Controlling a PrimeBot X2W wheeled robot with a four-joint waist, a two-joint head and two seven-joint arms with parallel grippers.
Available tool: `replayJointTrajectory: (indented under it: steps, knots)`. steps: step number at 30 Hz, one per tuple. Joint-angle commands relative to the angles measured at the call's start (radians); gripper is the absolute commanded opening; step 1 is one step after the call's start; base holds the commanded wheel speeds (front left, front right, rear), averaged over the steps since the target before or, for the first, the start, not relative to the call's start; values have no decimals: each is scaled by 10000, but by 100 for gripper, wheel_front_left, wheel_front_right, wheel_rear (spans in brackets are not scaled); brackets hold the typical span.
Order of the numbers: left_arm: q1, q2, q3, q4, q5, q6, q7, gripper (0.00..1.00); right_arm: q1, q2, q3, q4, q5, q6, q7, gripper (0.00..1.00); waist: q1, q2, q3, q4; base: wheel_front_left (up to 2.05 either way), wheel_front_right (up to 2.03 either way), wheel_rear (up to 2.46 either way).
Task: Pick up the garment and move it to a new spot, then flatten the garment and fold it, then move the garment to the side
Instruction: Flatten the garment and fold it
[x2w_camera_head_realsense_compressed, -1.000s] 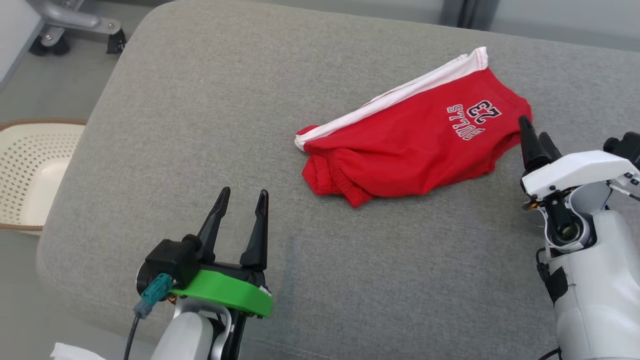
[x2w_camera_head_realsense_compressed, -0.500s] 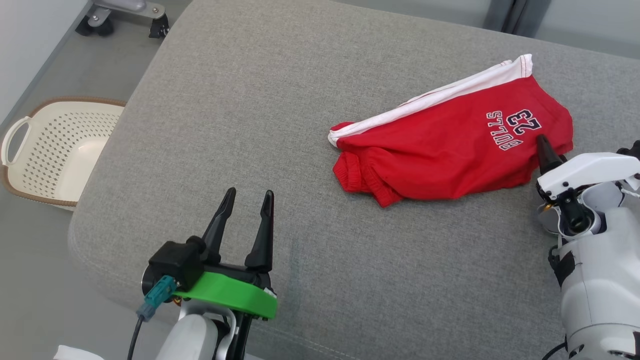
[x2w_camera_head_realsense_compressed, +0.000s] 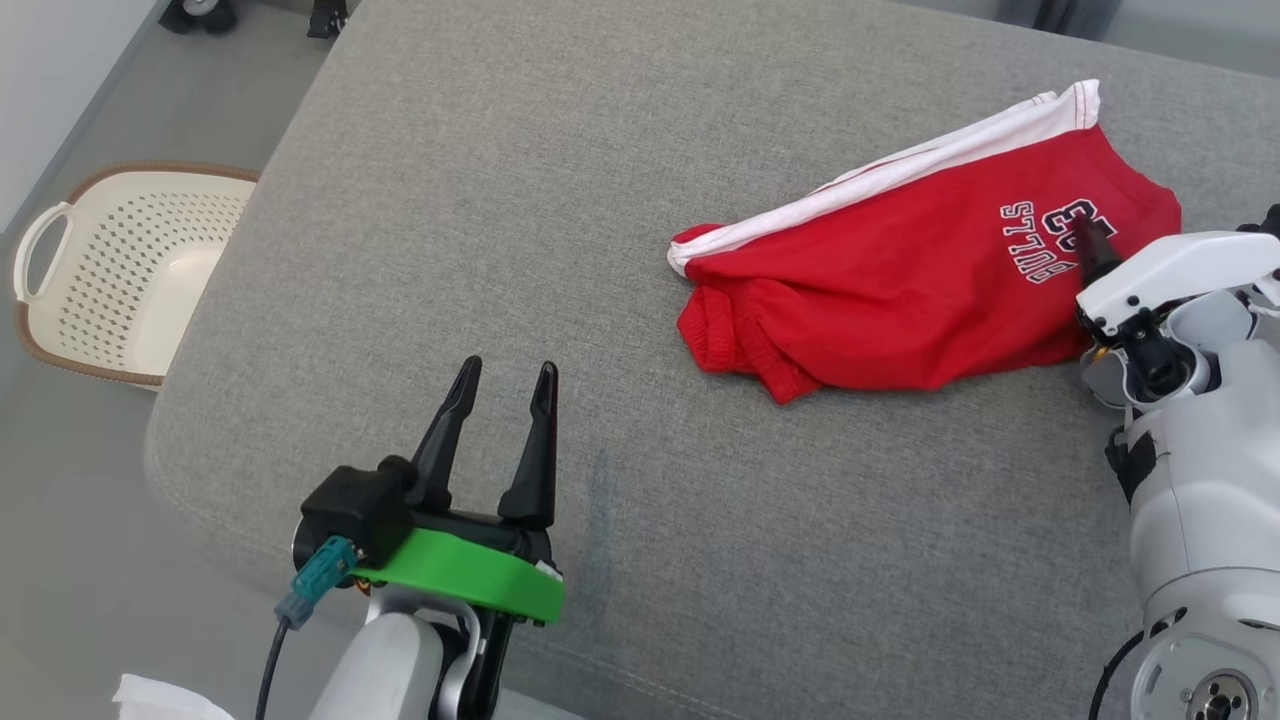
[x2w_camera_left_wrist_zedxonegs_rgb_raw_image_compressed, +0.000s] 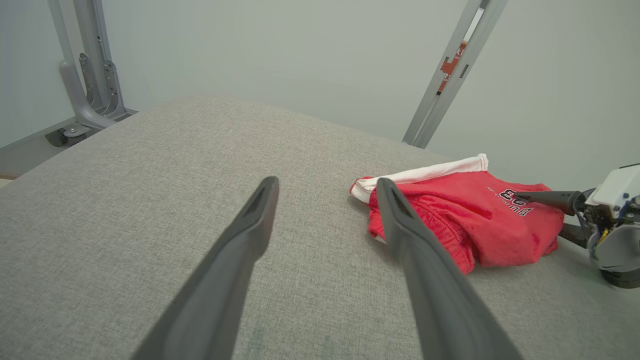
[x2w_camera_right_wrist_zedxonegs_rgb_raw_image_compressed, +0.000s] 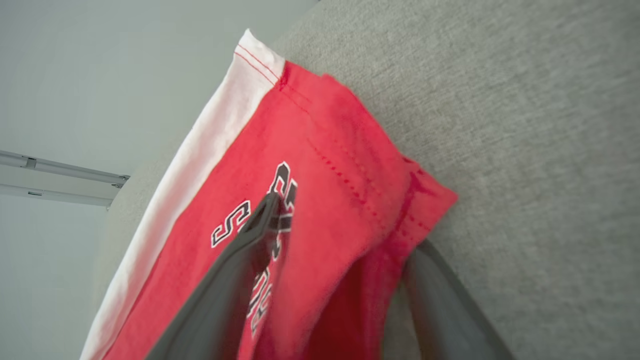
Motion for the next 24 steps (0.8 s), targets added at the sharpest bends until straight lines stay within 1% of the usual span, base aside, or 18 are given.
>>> replayJointTrajectory:
  steps: [1,10,11,12,18,24]
  knots:
    - [-125,19,-19,-22,-85,56,0,100,94,129,-106,337,-149,-19,105,100,0,0,51,71,0,0,0]
    - [-205,17,-78,-56,-159,92,0,100,-429,95,-524,386,-926,-19,-208,100,0,0,190,173,0,0,0]
    - [-220,17,-73,-55,-166,101,0,100,-498,89,-546,342,-939,-19,-307,33,0,0,208,169,0,0,0]
    - [-230,17,-71,-54,-169,107,0,100,-535,88,-534,315,-924,-18,-396,0,0,0,218,164,0,0,0]
    - [-243,17,-34,-16,-106,152,0,100,-496,51,-145,146,-875,-11,-941,0,0,0,157,-10,0,0,0]
    - [-223,19,45,9,16,138,0,100,-103,47,263,-92,-462,-11,-1511,0,0,0,-99,-336,0,0,0]
